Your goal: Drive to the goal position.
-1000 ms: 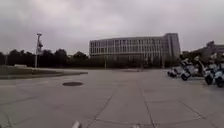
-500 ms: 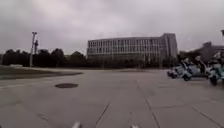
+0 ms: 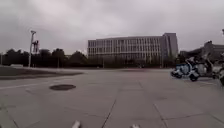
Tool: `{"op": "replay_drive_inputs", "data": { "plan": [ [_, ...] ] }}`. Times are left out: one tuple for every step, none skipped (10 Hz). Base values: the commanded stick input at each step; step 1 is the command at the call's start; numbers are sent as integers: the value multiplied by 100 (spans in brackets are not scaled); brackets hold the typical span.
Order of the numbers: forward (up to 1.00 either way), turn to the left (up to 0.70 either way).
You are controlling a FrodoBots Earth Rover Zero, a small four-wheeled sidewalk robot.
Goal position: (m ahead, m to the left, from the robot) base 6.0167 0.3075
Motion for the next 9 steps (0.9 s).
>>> {"op": "replay_drive_inputs", "data": {
  "plan": [
    [70,0],
    [70,0],
    [70,0],
    [70,0],
    [70,0],
    [70,0],
    [70,0],
    [70,0],
    [70,0]
  ]
}}
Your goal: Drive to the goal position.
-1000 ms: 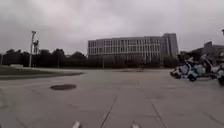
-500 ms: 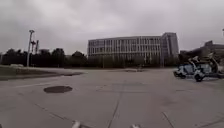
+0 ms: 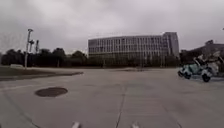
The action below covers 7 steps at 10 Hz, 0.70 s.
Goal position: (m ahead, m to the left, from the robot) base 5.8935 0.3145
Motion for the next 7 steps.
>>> {"op": "replay_drive_inputs", "data": {
  "plan": [
    [70,0],
    [70,0],
    [70,0],
    [70,0],
    [70,0],
    [70,0],
    [70,0]
  ]
}}
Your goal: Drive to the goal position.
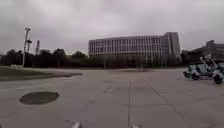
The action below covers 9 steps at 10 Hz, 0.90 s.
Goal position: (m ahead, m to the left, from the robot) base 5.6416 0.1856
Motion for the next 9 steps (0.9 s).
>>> {"op": "replay_drive_inputs", "data": {
  "plan": [
    [70,0],
    [70,0],
    [70,0],
    [70,0],
    [70,0],
    [70,0],
    [70,0],
    [70,0],
    [70,0]
  ]
}}
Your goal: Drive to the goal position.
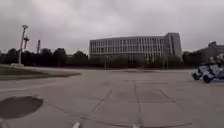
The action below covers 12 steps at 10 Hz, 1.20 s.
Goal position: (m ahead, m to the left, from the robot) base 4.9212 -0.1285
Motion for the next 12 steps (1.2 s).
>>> {"op": "replay_drive_inputs", "data": {
  "plan": [
    [70,0],
    [70,0],
    [70,0],
    [70,0],
    [70,0],
    [70,0],
    [70,0],
    [70,0],
    [70,0],
    [70,0],
    [70,0],
    [70,0]
  ]
}}
